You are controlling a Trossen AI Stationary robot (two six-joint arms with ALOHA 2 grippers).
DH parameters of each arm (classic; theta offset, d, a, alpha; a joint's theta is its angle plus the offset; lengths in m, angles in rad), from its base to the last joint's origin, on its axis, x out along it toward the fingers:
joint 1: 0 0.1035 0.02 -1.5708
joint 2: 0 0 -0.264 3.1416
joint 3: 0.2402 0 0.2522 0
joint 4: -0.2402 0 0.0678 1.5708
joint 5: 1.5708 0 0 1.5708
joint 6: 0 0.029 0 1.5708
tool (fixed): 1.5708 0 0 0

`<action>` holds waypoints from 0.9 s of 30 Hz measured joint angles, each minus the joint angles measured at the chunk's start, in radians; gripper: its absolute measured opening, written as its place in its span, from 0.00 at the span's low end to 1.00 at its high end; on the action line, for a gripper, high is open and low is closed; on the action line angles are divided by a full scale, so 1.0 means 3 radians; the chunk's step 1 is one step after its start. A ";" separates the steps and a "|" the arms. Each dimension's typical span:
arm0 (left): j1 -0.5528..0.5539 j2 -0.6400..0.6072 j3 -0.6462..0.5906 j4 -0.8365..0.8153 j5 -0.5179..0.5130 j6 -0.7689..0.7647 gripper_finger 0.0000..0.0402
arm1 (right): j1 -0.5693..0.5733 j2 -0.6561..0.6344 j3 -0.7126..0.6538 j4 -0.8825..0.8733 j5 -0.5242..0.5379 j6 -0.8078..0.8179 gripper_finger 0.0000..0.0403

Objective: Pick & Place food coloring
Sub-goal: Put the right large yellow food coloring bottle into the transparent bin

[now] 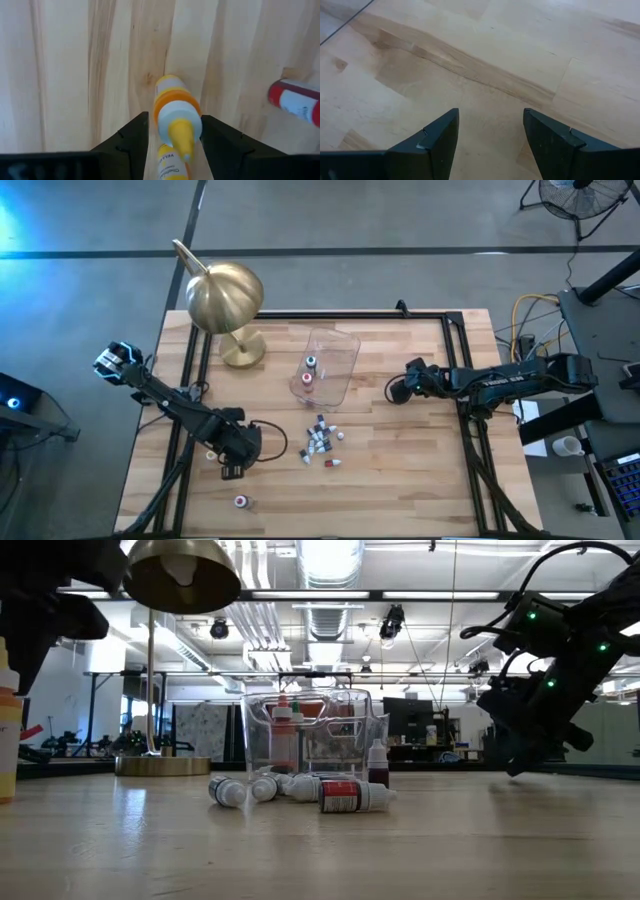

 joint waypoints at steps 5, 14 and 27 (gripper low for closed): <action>0.0001 0.0000 -0.0079 0.0094 0.0017 -0.0016 0.37 | 0.0000 0.0000 0.0000 0.0000 0.0000 0.0000 0.53; 0.0011 0.0000 -0.0059 0.0071 0.0017 -0.0135 0.22 | 0.0000 0.0000 0.0001 -0.0002 0.0000 -0.0001 0.53; 0.1091 0.0016 0.0948 -0.0643 -0.0236 0.0727 0.22 | 0.0001 0.0000 0.0033 -0.0006 -0.0020 -0.0001 0.53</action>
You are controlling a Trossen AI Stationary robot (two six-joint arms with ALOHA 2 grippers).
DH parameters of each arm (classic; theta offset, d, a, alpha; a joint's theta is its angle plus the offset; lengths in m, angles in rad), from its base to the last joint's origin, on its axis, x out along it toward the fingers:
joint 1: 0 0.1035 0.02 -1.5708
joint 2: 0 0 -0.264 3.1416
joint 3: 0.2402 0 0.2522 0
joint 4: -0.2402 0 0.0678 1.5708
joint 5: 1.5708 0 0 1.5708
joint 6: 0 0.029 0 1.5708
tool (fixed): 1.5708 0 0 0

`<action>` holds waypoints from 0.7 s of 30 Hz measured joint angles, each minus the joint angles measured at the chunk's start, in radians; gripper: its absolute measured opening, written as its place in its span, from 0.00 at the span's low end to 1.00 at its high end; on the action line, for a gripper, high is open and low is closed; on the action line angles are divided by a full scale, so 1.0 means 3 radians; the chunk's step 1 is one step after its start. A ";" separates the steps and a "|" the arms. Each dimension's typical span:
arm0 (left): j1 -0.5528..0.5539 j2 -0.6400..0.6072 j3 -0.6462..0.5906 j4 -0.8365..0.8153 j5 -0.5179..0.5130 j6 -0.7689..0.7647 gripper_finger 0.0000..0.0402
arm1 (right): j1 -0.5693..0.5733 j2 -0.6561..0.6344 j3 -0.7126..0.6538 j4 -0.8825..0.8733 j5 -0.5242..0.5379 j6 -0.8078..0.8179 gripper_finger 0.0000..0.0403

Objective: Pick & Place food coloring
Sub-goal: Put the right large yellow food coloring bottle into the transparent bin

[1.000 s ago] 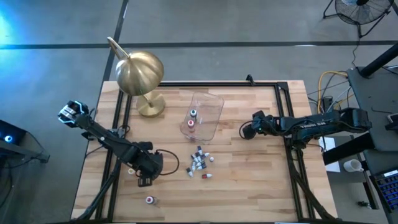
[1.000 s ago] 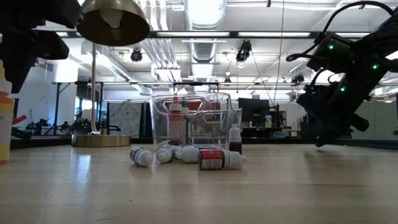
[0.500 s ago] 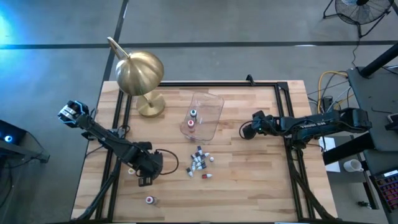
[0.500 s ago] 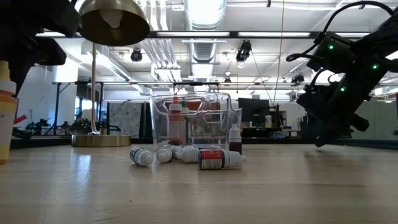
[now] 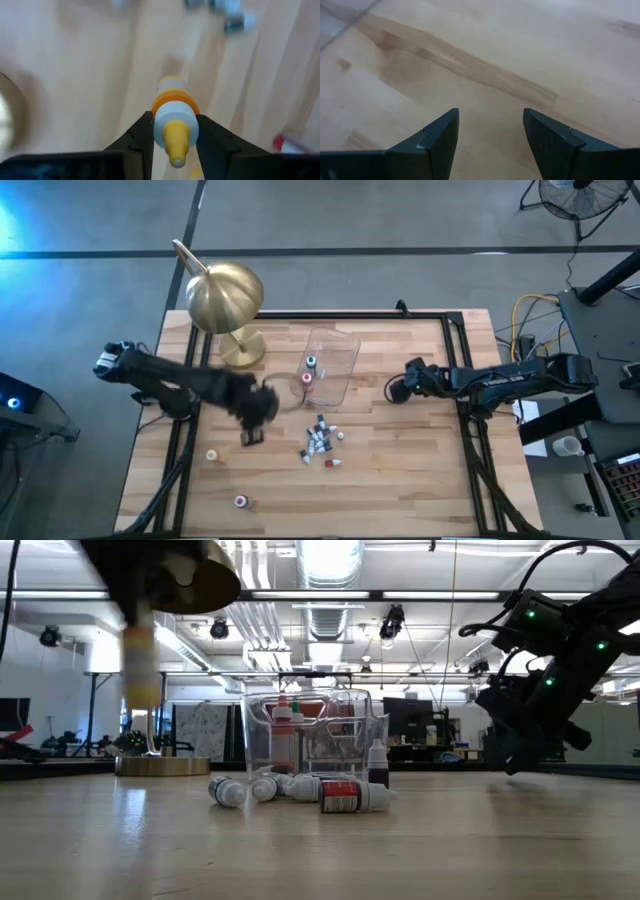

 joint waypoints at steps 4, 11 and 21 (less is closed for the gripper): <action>0.0495 0.0161 0.0508 -0.0003 -0.0165 0.0506 0.22 | 0.0000 0.0000 0.0088 0.0005 -0.0003 -0.0025 0.53; 0.1155 0.0897 0.1485 0.0018 -0.0273 0.1438 0.22 | -0.0001 -0.0001 0.0203 0.0007 0.0020 -0.0161 0.53; 0.1721 0.1867 0.2691 0.0025 -0.0216 0.2048 0.22 | -0.0001 -0.0001 0.0229 -0.0001 0.0022 -0.0065 0.53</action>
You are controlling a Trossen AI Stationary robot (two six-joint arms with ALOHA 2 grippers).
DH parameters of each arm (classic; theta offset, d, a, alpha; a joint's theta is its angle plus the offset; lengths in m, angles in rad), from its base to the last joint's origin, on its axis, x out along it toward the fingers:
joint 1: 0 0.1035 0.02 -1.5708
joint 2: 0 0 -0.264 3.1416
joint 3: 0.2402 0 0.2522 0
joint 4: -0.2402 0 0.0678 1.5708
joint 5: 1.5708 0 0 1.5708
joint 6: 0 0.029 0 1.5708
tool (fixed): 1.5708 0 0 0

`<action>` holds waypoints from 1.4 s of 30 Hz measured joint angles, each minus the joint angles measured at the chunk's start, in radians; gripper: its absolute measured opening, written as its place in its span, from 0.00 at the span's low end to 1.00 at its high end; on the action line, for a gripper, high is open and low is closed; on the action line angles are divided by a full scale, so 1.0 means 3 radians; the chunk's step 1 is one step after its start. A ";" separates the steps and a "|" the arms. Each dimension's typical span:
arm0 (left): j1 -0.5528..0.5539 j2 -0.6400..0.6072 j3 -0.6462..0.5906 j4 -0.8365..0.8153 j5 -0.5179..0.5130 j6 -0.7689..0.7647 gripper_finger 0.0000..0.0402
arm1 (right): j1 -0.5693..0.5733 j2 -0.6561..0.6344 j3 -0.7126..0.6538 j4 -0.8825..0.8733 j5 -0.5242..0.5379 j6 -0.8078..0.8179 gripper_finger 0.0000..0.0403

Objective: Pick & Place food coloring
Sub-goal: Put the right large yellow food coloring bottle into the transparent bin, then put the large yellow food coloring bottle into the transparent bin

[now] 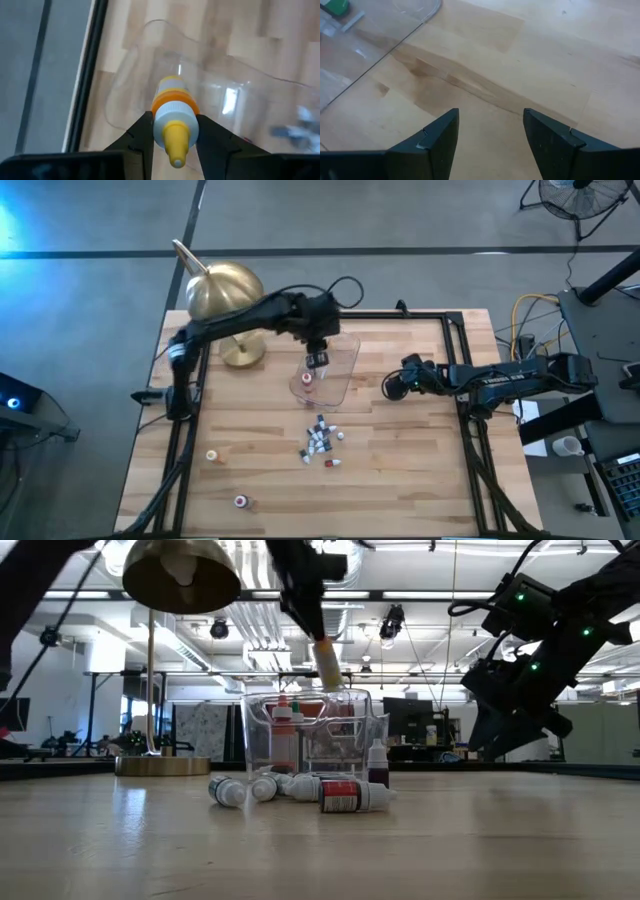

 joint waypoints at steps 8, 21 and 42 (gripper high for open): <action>0.0328 0.0592 0.0322 -0.0346 0.0036 0.0043 0.22 | 0.0000 0.0000 -0.0013 -0.0004 0.0001 0.0028 0.53; 0.0390 0.0766 0.0146 -0.0337 0.0133 -0.0214 0.22 | 0.0000 0.0000 -0.0019 -0.0027 0.0008 0.0026 0.53; 0.0338 0.0747 -0.0142 -0.0131 -0.0039 -0.0450 0.39 | 0.0000 0.0000 -0.0045 -0.0027 0.0009 -0.0010 0.53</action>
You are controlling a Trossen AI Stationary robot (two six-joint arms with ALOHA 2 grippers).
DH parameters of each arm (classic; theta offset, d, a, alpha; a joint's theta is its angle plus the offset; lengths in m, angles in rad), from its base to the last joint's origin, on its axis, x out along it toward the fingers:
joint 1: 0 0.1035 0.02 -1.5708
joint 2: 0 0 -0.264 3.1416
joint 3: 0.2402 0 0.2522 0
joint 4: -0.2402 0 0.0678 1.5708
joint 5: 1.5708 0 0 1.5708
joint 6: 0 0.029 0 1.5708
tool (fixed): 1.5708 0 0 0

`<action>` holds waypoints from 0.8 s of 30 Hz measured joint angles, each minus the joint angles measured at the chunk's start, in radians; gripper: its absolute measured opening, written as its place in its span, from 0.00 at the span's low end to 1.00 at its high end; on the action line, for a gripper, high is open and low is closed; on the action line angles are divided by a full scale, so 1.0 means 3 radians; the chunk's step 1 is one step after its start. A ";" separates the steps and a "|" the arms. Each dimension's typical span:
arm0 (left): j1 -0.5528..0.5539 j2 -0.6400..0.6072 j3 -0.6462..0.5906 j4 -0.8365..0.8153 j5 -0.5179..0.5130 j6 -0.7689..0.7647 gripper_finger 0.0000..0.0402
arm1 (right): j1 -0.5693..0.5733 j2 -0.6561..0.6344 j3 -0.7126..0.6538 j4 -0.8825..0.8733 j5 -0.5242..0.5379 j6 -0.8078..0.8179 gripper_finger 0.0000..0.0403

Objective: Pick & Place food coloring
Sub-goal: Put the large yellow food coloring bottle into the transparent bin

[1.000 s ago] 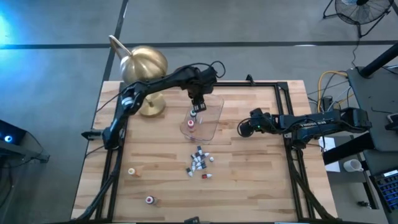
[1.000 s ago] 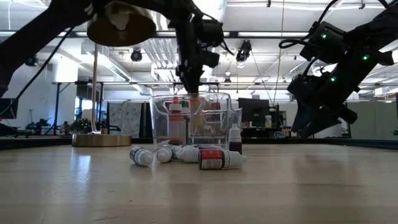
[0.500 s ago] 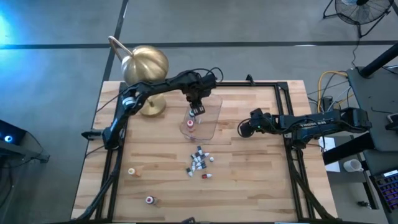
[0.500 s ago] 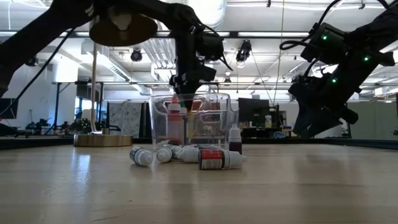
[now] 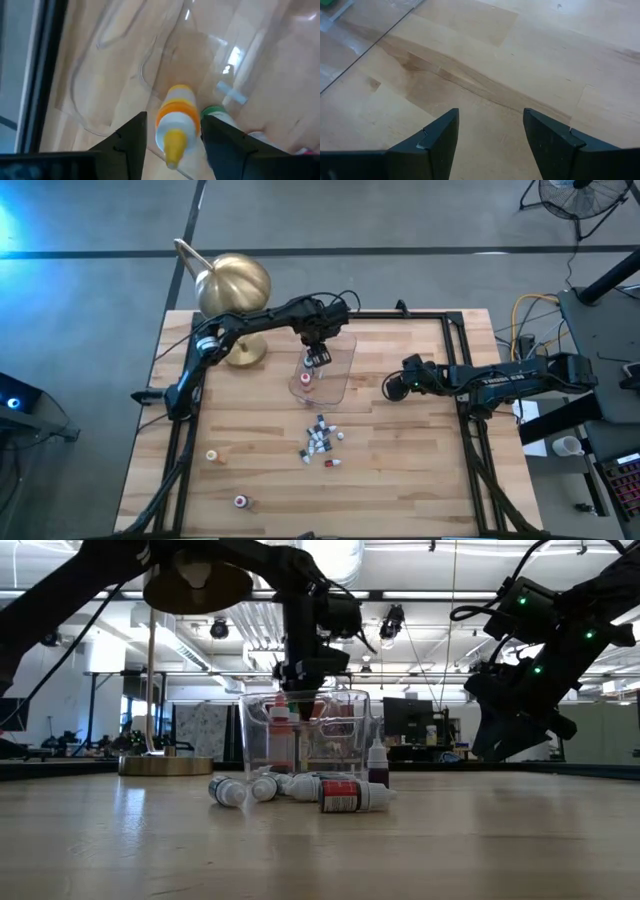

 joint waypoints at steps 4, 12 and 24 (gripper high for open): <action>-0.0065 -0.0072 0.0134 0.0041 -0.0003 -0.0019 0.40 | 0.0000 0.0000 0.0000 0.0000 0.0000 0.0000 0.53; -0.0401 -0.0304 0.0286 0.0038 -0.0243 -0.0060 0.40 | 0.0001 0.0000 -0.0003 -0.0001 -0.0001 -0.0021 0.53; -0.0941 -0.0795 0.0126 -0.1087 -0.0489 -0.0210 0.40 | 0.0001 0.0000 -0.0006 -0.0009 -0.0018 -0.0161 0.53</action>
